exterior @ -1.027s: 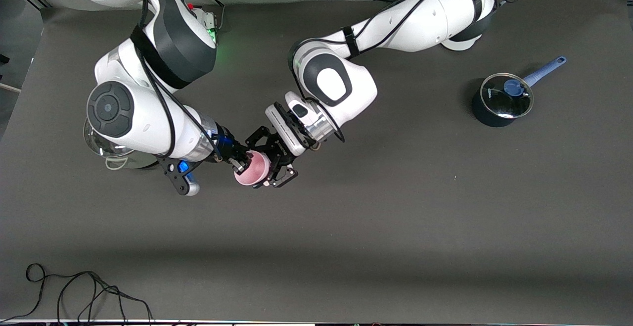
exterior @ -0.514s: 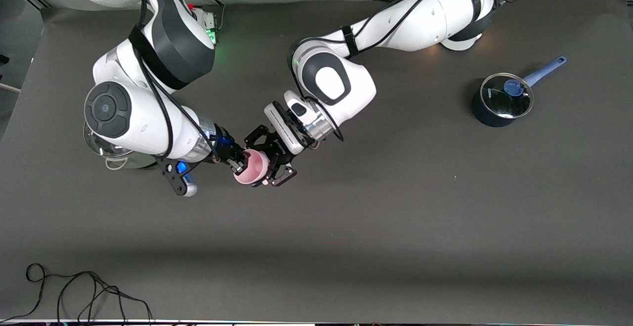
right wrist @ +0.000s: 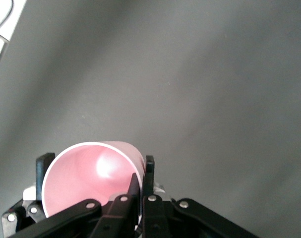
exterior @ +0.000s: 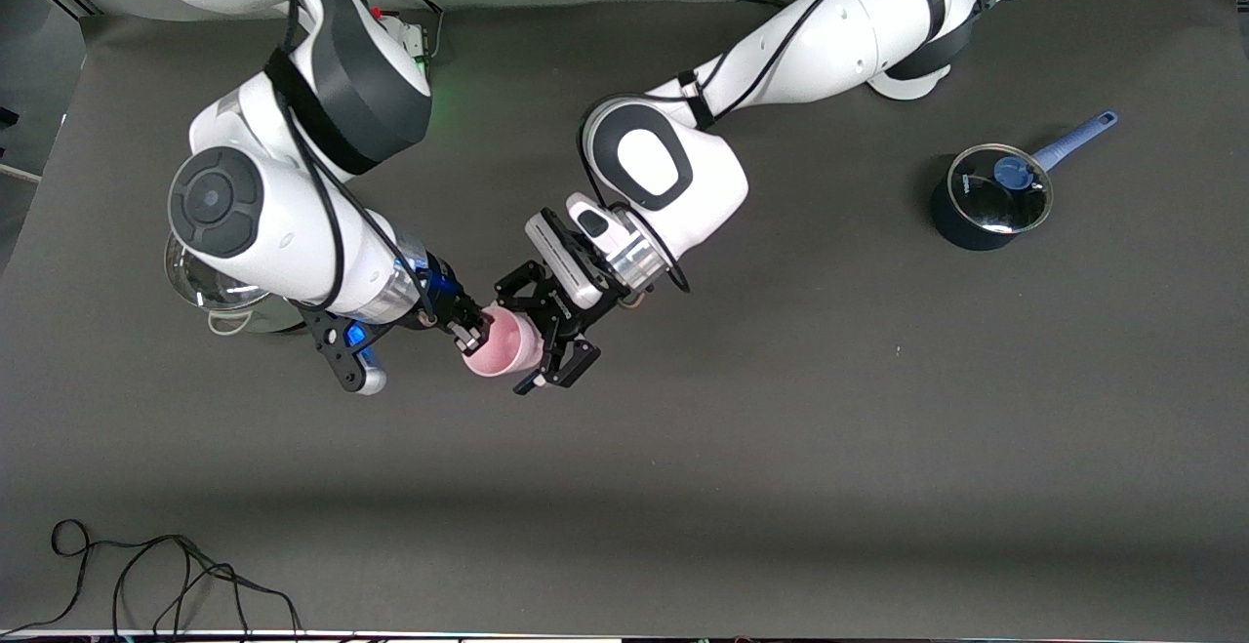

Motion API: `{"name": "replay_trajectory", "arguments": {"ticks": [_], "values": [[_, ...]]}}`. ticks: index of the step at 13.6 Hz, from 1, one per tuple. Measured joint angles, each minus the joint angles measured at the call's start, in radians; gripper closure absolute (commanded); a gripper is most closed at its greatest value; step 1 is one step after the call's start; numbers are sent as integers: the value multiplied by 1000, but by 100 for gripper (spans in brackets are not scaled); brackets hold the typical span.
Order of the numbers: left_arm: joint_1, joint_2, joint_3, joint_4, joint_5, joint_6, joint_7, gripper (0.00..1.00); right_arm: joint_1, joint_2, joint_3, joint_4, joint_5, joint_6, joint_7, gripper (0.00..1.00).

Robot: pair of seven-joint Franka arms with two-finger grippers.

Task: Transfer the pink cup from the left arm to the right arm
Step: 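Close the right gripper on the cup while the left gripper opens, then carry the cup away with the right gripper while the left gripper withdraws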

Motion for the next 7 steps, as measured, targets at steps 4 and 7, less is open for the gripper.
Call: {"name": "replay_trajectory", "arguments": {"ticks": [4,7], "values": [[100,-4,29,-87,103,-60,-2,0,-41,2,-33,14,-107,-12,-41,100],[219,-23,34,-168,169,-164,0,0,-158,-6,-49,28,-111,-21,-163,100]]}}
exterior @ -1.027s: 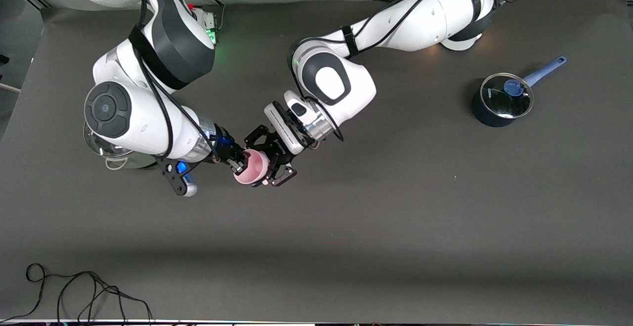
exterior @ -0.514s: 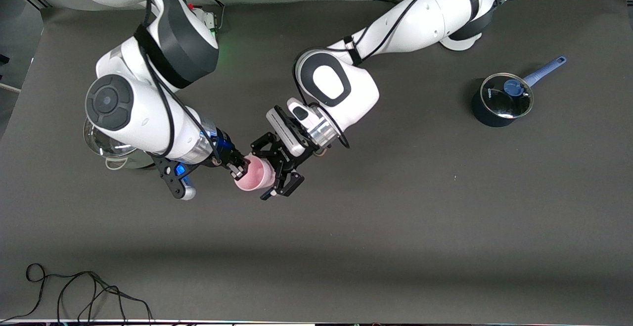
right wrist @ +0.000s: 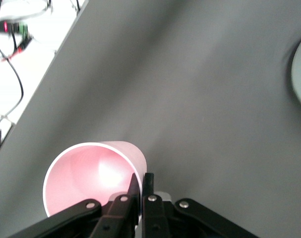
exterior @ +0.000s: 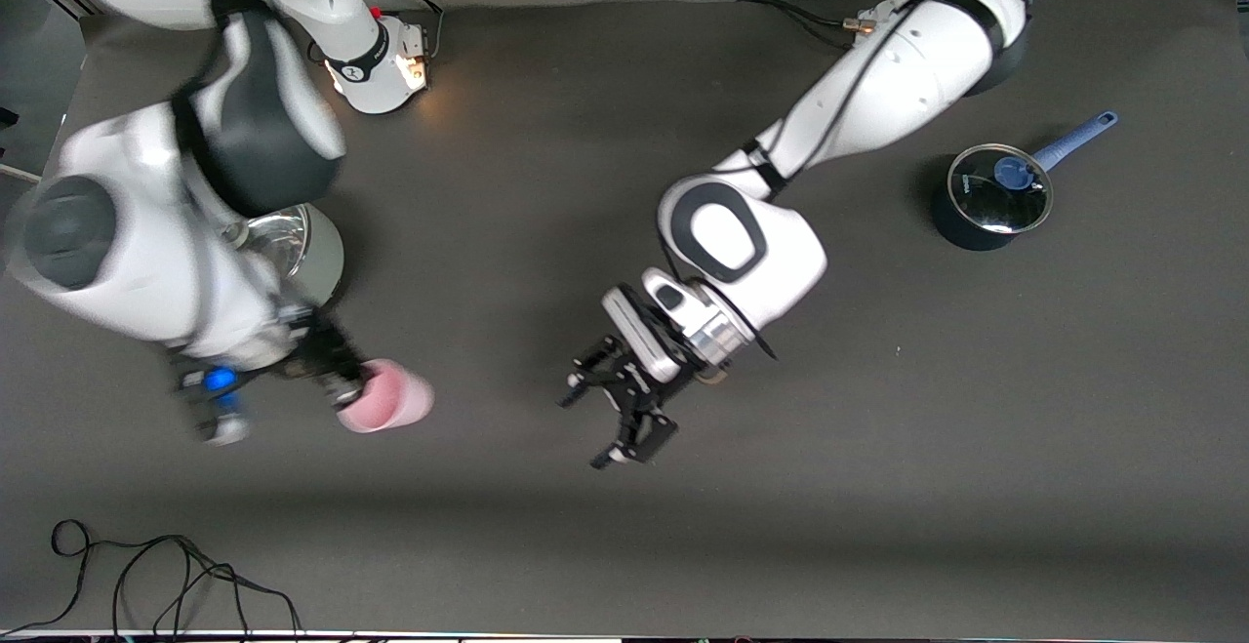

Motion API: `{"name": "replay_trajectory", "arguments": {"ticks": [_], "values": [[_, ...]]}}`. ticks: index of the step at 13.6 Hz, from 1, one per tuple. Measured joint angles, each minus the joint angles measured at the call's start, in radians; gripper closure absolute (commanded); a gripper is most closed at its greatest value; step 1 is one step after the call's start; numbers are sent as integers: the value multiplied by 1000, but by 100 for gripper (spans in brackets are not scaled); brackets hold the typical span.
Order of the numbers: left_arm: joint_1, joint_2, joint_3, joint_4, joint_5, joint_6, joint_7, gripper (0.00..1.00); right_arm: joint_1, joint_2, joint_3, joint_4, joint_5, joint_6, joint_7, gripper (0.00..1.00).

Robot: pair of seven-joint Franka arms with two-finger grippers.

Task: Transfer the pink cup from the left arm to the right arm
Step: 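Carry the cup away with the right gripper while the left gripper withdraws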

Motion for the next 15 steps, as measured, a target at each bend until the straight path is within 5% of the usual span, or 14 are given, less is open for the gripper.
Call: {"name": "replay_trajectory", "arguments": {"ticks": [11,15], "values": [[258,-124,27,-309,225,-325,-1,0,-294,-13,-35,-33,-86,-69,-999,100],[322,-257,201,-378,417,-730,-157,0,-321,-55,-91,-204,-84,67,-1244,100]]}}
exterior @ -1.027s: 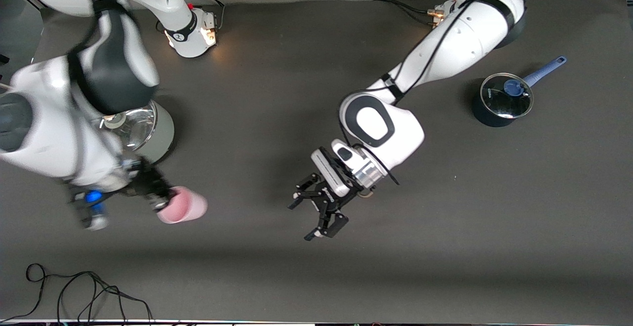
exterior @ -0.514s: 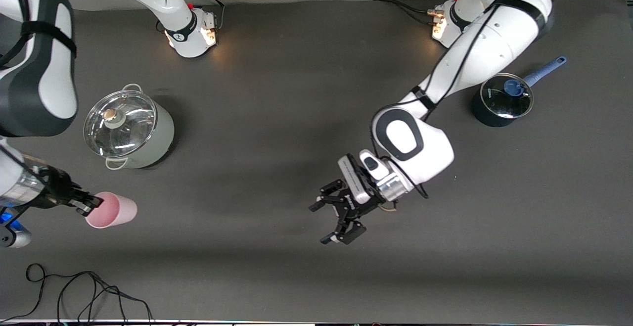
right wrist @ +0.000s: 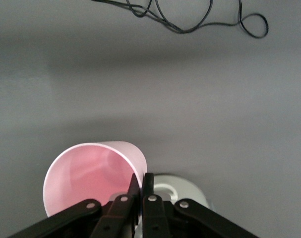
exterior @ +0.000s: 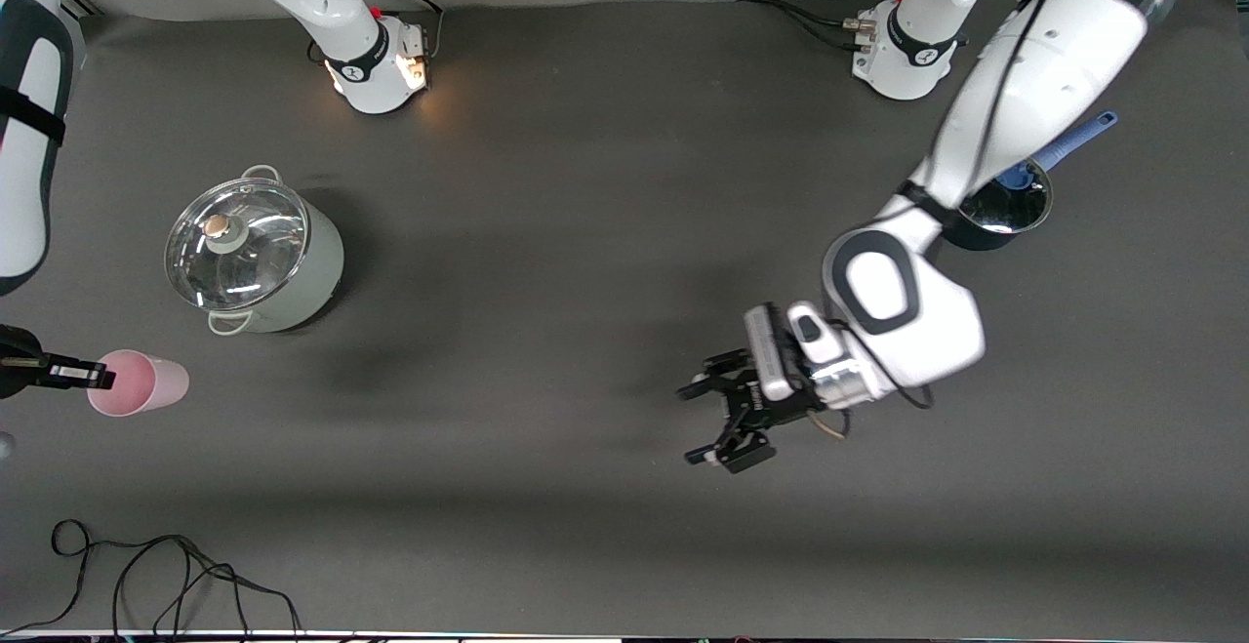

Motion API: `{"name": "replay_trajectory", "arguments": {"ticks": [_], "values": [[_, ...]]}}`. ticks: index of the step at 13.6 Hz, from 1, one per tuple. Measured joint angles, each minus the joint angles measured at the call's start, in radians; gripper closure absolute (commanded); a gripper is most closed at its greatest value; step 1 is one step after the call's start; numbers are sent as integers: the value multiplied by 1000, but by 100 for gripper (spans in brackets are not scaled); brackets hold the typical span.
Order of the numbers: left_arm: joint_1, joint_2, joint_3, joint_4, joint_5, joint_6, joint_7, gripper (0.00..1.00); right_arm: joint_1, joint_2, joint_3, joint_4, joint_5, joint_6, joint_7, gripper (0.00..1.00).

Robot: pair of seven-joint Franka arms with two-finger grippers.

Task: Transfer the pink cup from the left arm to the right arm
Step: 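Carry the cup away with the right gripper while the left gripper withdraws, then lower the cup onto the table with the right gripper and release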

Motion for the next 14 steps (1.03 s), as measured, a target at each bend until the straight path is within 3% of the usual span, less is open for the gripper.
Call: {"name": "replay_trajectory", "arguments": {"ticks": [2,5,9,14], "values": [[23,-107,98,7,223,-282,-254,0,-4,-48,-4,-171,17,163,-49,100],[59,-253,126,10,403,-549,-495,0,-15,-88,-15,-349,77,300,-164,100],[67,-343,134,10,550,-732,-706,0,-30,-61,-15,-428,190,391,-274,100],[58,-422,123,39,715,-923,-1013,0,-37,45,-13,-441,212,523,-306,100]]}}
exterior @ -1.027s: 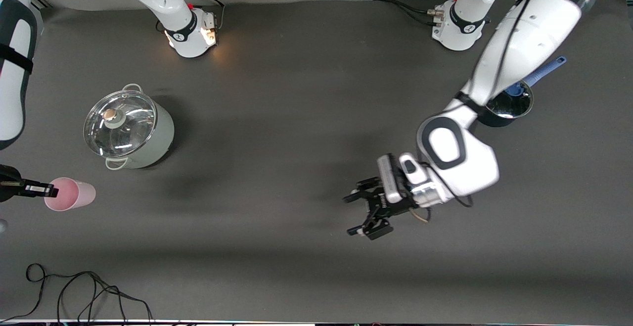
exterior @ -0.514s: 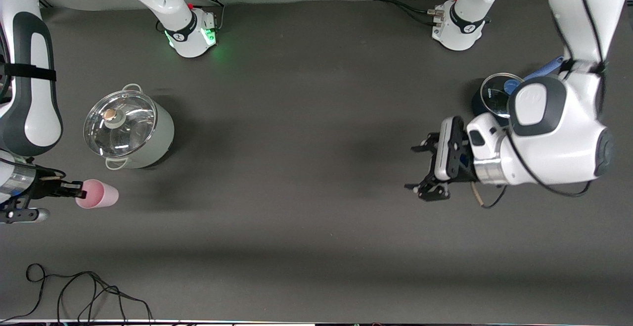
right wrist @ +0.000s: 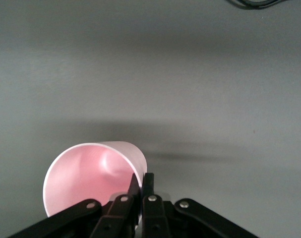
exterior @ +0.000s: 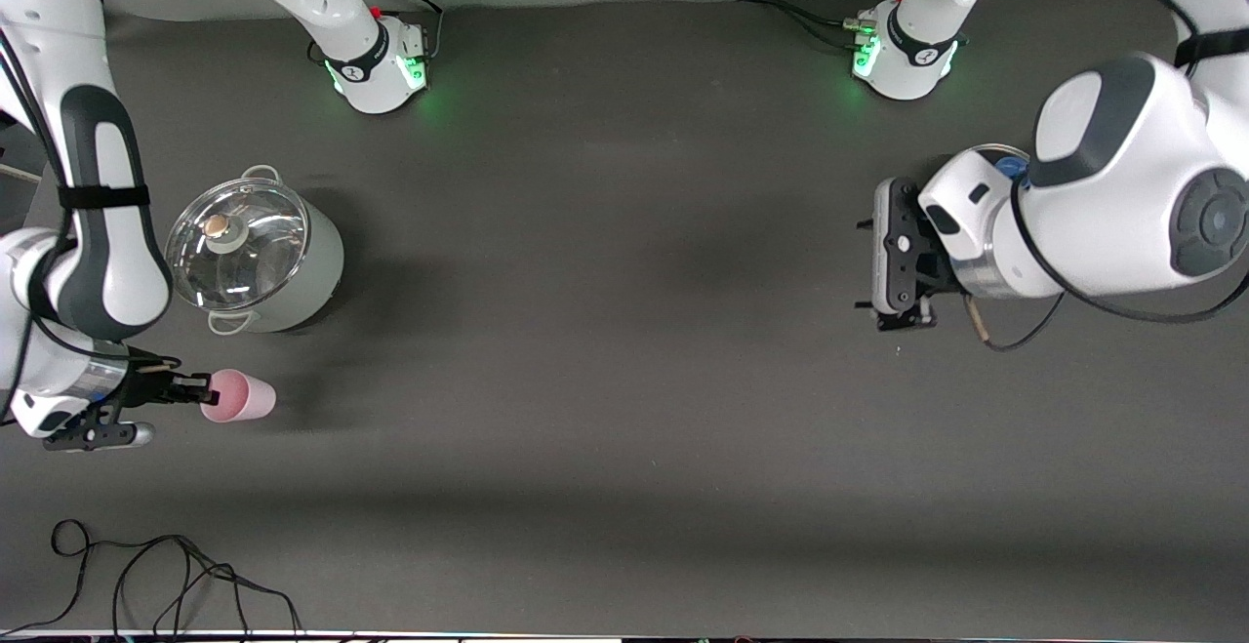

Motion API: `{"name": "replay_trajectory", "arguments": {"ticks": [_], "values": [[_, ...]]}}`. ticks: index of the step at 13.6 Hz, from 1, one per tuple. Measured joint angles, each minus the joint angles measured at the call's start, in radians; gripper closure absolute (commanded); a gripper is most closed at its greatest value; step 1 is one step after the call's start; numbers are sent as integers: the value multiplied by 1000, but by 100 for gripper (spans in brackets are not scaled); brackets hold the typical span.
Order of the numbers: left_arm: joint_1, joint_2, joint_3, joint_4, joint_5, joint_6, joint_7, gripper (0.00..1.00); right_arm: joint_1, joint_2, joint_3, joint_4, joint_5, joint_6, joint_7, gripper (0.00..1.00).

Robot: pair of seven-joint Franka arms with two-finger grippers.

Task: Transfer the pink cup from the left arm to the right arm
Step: 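Lower the cup onto the table with the right gripper and release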

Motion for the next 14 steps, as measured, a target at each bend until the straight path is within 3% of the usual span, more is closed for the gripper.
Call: {"name": "replay_trajectory", "arguments": {"ticks": [3,6,7,8,9,10,14], "values": [[-2,-40,-9,37,72,-85,-152,0,-2,66,0,1,1,107,-5,100],[-18,-68,-10,77,169,-149,-324,0,-2,92,1,10,1,126,-5,100],[-28,-69,-10,96,201,-165,-403,0,-2,95,1,14,1,126,-5,87],[-35,-69,-9,111,222,-175,-487,0,-2,99,1,19,1,126,-5,65],[-36,-69,-6,122,232,-177,-571,0,-2,107,1,28,2,126,-5,26],[-35,-69,0,131,238,-178,-656,0,-3,116,0,35,2,126,-5,1],[-30,-69,27,147,265,-194,-1038,0,-9,125,0,48,4,122,-5,0]]}}
